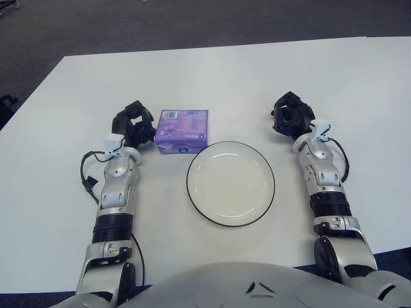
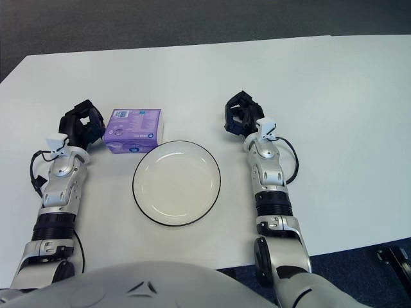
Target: Put the tissue paper into the plate.
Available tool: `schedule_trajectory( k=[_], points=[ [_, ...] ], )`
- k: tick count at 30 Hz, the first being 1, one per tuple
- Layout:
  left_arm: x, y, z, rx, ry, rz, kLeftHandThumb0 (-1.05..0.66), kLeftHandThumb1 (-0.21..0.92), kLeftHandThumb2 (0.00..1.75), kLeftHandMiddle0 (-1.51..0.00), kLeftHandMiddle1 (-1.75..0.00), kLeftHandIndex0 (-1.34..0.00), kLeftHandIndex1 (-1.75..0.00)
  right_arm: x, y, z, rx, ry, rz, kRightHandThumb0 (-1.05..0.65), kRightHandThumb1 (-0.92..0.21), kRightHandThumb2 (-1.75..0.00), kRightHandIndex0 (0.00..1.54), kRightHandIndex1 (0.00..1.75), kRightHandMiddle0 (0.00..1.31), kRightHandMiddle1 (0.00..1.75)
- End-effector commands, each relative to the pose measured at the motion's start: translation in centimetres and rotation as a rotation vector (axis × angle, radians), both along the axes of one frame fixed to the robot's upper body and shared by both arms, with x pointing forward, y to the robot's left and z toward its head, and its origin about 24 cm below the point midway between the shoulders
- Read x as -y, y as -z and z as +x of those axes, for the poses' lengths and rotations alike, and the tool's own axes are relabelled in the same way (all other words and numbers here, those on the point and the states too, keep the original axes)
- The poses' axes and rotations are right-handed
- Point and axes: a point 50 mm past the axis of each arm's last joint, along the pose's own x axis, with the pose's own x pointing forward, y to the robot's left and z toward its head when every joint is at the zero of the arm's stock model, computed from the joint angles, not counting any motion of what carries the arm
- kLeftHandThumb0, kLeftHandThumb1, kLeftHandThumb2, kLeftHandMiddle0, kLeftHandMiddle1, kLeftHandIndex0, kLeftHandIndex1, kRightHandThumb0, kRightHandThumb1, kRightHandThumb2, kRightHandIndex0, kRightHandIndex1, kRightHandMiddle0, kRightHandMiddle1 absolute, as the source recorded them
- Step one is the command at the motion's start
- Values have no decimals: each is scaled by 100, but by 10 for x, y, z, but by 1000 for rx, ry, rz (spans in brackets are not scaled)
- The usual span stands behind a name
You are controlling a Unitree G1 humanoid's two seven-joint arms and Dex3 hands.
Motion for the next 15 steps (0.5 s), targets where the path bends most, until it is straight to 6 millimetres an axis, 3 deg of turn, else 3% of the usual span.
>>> schedule_trajectory(
  k=[1,15],
  points=[
    [5,41,-22,-146,-31,-62,-39,66,99,-133,-175,-99,-175,3,45,-20,-197,25,20,-42,-53,-106,102,175,45,175],
    [0,38,-22,-121,-87,-18,-40,65,100,-134,-175,-102,-175,2,46,-20,-196,18,30,-42,-53,-106,102,175,45,175]
  ],
)
